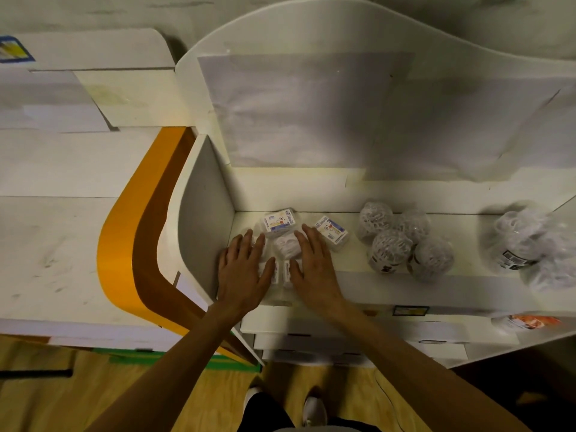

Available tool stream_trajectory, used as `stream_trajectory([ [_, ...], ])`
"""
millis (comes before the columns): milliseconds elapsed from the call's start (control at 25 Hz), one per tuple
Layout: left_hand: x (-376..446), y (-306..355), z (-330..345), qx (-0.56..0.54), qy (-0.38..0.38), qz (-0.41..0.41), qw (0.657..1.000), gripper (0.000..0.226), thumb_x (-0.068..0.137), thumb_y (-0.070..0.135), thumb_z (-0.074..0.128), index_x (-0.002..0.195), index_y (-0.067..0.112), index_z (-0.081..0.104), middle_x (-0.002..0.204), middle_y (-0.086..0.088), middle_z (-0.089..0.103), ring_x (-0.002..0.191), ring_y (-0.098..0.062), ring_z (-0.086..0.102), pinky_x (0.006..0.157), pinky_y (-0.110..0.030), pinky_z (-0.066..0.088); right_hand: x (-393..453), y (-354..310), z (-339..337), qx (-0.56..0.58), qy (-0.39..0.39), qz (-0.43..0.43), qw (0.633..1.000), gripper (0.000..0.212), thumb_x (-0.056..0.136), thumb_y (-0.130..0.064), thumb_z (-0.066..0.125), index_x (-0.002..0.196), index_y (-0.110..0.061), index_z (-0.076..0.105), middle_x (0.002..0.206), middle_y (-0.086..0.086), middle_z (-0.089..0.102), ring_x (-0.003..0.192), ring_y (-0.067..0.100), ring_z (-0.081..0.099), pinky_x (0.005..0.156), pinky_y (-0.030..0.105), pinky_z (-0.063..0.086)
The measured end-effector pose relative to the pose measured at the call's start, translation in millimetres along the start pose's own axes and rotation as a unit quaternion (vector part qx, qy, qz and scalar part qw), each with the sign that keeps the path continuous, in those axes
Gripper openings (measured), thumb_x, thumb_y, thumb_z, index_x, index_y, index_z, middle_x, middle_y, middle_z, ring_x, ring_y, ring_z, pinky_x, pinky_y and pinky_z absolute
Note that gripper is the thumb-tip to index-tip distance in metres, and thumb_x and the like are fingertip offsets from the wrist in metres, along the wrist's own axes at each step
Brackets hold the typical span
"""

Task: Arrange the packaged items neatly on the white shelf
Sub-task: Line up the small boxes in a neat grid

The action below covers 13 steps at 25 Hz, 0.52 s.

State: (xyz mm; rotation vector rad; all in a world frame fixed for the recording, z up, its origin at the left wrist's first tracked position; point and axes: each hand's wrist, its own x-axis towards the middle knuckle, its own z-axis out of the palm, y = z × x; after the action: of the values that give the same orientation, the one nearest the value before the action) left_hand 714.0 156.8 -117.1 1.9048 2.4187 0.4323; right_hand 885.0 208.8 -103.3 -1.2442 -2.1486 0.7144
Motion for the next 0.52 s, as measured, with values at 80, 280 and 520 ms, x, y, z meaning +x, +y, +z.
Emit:
stream_trajectory([
  [80,0.4,-1.0,-1.4,0.011,-0.005,0.006,1.0,0.075,0.095,0.069,0.013,0.156,0.028,0.027,0.163,-0.005,0.025,0.149,-0.03,0.023,0.117,-0.052,0.02,23.0,6.2,-10.1,-0.053,-0.017,-0.026,0.998,0.055,0.095,-0.013,0.056,0.148,-0.014,0.045,0.157,0.006,0.039,0.148,0.024,0.027,0.123,0.044,0.024],
  [280,1.7,-1.0,-3.0,0.035,-0.023,0.01,0.999,0.079,0.093,0.071,0.005,0.158,0.029,0.018,0.165,-0.005,0.019,0.15,-0.029,0.018,0.118,-0.051,0.017,56.2,20.8,-38.8,-0.163,-0.168,-0.098,0.967,0.05,0.096,-0.021,0.06,0.144,-0.021,0.05,0.156,-0.002,0.041,0.148,0.019,0.028,0.121,0.044,0.019],
  [520,2.3,-2.3,-3.1,0.039,-0.024,0.019,0.999,0.077,0.094,0.069,0.009,0.158,0.028,0.018,0.164,-0.005,0.02,0.15,-0.027,0.018,0.118,-0.049,0.015,67.2,24.0,-47.2,-0.238,-0.165,-0.143,0.946,0.044,0.096,-0.037,0.059,0.139,-0.025,0.055,0.15,-0.004,0.048,0.139,0.017,0.04,0.118,0.046,0.019],
])
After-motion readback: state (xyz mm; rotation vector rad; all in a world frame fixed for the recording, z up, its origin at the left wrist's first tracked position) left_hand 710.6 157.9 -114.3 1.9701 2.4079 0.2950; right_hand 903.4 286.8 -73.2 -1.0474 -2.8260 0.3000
